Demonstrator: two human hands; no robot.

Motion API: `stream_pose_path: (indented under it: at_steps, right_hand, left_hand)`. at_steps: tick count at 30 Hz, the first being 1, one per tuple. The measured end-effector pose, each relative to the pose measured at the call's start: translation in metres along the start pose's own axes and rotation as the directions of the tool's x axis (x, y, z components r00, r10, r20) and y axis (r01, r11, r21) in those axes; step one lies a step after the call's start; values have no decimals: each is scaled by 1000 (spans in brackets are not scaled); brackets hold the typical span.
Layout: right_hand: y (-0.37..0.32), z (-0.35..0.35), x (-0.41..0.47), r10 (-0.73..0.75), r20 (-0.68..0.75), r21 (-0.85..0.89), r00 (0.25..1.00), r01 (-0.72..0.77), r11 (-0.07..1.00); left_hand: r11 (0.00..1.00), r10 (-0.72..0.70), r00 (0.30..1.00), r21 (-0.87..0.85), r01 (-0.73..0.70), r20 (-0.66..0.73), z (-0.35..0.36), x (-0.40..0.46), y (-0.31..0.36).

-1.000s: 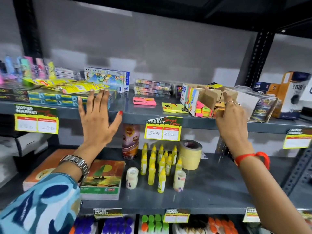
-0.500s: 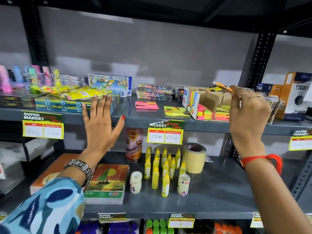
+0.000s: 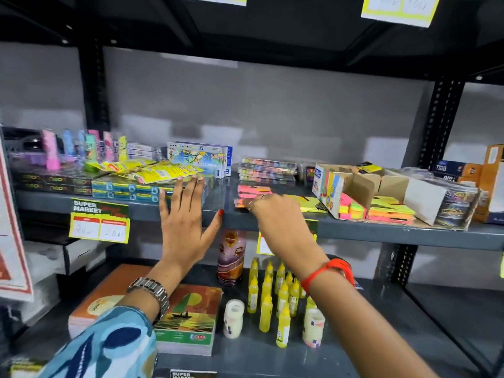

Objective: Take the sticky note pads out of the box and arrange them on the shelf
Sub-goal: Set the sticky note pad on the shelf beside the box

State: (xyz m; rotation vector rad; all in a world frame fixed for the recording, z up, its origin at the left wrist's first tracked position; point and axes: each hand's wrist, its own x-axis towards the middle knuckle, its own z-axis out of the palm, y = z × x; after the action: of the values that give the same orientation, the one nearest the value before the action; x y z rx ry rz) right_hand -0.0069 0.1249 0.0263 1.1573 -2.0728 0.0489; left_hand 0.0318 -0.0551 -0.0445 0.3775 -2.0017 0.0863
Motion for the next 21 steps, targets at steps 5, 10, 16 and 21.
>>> stream_pose_path:
  at_steps: [5, 10, 16, 21]
  right_hand:
    - [3, 14, 1, -4, 89, 34, 996, 1, 999]
    - [22, 1, -20, 81, -23, 181, 996, -76, 981]
    - [79, -26, -66, 370, -326, 167, 870, -333, 928]
    - [132, -20, -85, 616, -154, 82, 773, -611, 787]
  left_hand:
    - [1000, 9, 1000, -3, -9, 4, 3, -1, 1]
    - [1000, 15, 999, -13, -15, -29, 4, -1, 1]
    - [1000, 18, 996, -1, -18, -88, 8, 0, 2]
    - [999, 34, 994, 9, -33, -106, 8, 1, 1]
